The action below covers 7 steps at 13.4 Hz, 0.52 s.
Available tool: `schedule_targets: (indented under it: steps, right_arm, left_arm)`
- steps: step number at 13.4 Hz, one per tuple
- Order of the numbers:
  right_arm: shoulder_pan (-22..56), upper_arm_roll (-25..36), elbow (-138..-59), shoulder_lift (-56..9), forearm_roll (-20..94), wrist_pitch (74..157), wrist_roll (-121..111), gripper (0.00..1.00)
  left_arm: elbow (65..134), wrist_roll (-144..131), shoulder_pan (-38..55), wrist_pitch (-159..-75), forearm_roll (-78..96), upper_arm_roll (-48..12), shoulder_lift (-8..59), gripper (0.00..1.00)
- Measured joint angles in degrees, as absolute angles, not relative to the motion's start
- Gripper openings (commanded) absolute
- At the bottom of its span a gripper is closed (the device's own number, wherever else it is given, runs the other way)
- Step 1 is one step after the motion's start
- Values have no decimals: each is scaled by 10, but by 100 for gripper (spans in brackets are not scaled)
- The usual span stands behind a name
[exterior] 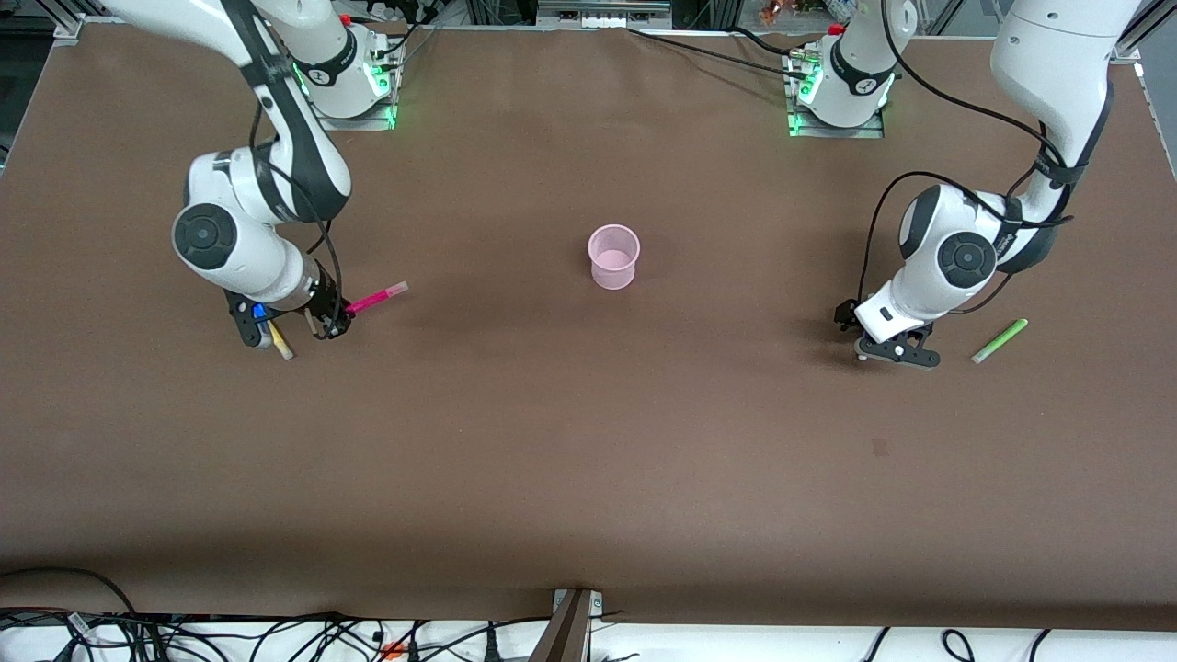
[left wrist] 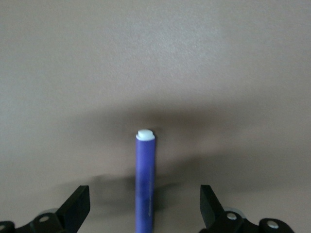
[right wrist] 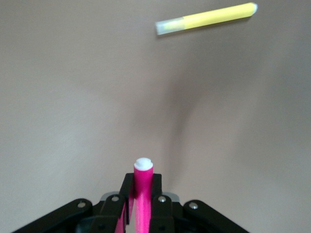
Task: Organize pens into pink holder with both arms
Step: 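Carry the pink marker with the right gripper to the pink cup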
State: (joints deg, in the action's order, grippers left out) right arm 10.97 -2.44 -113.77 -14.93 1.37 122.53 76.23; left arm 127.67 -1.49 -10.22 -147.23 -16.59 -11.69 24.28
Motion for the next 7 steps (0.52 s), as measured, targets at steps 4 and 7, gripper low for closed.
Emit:
schedule_targets:
  steps: [4,7]
  right_arm:
    - [162,-38,-1007,-149,8,1136,843,0]
    - [208,-39,-951,-172,-47,1135,902,0]
  left_arm:
    - [1266,-13,-103,-1474,-169,-117,254,65]
    - [1265,-12,-103,-1474,-169,-117,255,53]
